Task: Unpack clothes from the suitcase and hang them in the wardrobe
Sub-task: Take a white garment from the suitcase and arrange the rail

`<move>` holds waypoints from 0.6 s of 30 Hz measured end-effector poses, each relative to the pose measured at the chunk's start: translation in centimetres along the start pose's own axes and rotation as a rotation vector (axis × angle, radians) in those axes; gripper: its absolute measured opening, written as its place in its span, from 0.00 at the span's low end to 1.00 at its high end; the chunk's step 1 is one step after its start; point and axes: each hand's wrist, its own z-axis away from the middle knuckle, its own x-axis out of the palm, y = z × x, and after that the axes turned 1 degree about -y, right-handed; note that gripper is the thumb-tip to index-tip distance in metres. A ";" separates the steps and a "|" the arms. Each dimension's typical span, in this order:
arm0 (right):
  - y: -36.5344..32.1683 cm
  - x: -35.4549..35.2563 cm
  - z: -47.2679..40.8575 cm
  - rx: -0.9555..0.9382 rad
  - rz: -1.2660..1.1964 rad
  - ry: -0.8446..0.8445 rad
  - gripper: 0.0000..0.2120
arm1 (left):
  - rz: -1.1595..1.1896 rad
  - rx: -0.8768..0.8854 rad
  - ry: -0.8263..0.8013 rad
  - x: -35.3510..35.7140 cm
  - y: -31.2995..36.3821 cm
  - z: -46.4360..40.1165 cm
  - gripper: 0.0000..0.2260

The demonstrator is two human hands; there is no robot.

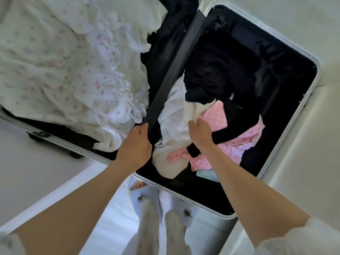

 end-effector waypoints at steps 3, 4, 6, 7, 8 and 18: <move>-1.9 -3.8 4.2 0.003 -0.056 -0.012 0.16 | 0.067 -0.036 -0.104 -3.0 2.1 3.2 0.22; -2.8 -5.4 6.0 -0.003 -0.049 -0.005 0.16 | 0.095 -0.039 -0.120 -4.6 3.2 4.7 0.21; -4.6 -8.2 9.5 -0.032 -0.054 0.003 0.16 | 0.119 -0.029 -0.139 -7.6 5.2 7.5 0.20; -5.5 -9.5 11.2 -0.058 -0.068 0.012 0.16 | 0.127 -0.020 -0.144 -9.1 6.3 8.8 0.19; -6.4 -10.7 12.7 -0.091 -0.081 0.019 0.17 | 0.135 -0.009 -0.142 -10.6 7.2 10.0 0.19; -18.2 -23.4 28.3 -0.172 -0.316 -0.043 0.16 | 0.279 0.109 0.029 -24.5 15.0 22.6 0.22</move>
